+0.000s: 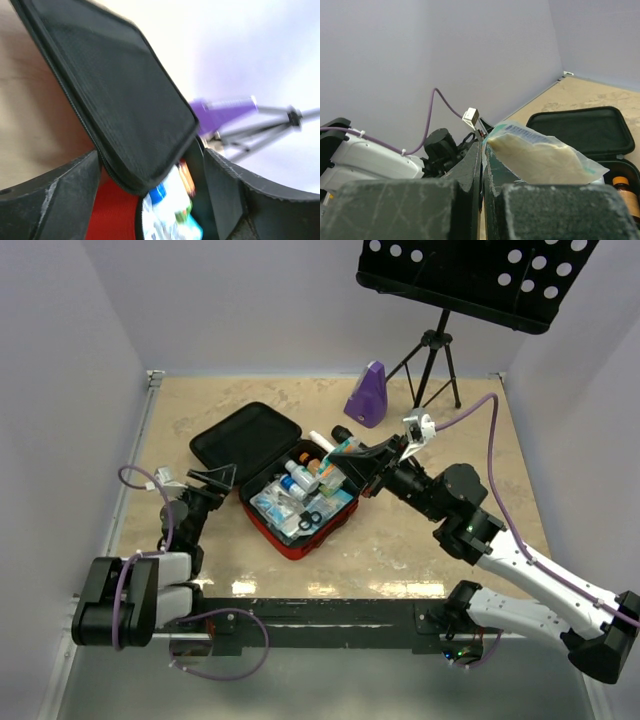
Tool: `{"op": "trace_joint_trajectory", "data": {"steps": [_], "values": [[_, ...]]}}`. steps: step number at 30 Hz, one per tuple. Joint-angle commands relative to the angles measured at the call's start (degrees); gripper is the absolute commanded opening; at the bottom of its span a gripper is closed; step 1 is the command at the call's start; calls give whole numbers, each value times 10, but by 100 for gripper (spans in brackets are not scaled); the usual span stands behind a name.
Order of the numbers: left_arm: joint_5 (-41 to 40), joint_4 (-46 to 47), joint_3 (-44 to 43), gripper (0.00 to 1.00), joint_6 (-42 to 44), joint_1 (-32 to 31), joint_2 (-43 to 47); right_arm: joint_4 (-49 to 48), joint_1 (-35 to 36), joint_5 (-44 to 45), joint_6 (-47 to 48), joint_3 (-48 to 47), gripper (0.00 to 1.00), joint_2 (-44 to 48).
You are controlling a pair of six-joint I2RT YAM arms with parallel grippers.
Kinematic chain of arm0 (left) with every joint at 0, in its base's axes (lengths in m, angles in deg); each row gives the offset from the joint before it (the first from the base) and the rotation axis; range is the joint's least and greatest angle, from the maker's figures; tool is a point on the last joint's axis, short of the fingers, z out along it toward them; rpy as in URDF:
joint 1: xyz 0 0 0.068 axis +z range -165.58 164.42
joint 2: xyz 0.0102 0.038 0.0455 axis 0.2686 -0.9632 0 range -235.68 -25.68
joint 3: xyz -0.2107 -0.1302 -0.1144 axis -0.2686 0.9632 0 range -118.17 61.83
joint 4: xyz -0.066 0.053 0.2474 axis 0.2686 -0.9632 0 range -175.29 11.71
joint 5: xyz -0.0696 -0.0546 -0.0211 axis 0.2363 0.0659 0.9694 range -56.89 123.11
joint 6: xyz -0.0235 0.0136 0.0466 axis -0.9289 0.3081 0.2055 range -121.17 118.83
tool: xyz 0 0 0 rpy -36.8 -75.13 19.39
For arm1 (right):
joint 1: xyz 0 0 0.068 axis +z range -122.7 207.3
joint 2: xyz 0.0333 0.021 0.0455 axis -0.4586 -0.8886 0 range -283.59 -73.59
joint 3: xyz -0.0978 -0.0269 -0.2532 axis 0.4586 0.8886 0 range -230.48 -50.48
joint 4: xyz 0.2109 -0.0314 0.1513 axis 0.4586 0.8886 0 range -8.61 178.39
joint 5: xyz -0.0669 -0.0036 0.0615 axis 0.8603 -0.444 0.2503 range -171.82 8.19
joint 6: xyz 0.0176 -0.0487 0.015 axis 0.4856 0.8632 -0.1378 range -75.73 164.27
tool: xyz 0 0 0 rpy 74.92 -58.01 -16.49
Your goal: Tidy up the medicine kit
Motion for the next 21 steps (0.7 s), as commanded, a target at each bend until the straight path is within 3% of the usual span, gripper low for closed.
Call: {"op": "trace_joint_trajectory", "data": {"steps": [1,6,13,20,21], "values": [[184,269,-22,83,36,1,-23,-7,-2,0,15,0,0,0],[242,206,-51,83,97,-1,44,-12,-3,-8,11,7,0,-9],[209,23,-105,89,205,-5,163,-23,-3,-15,9,7,0,-22],[269,22,-154,90,226,-14,105,-23,-3,-14,7,8,0,-29],[274,19,-163,97,237,-26,94,-22,-3,-14,6,8,0,-29]]}}
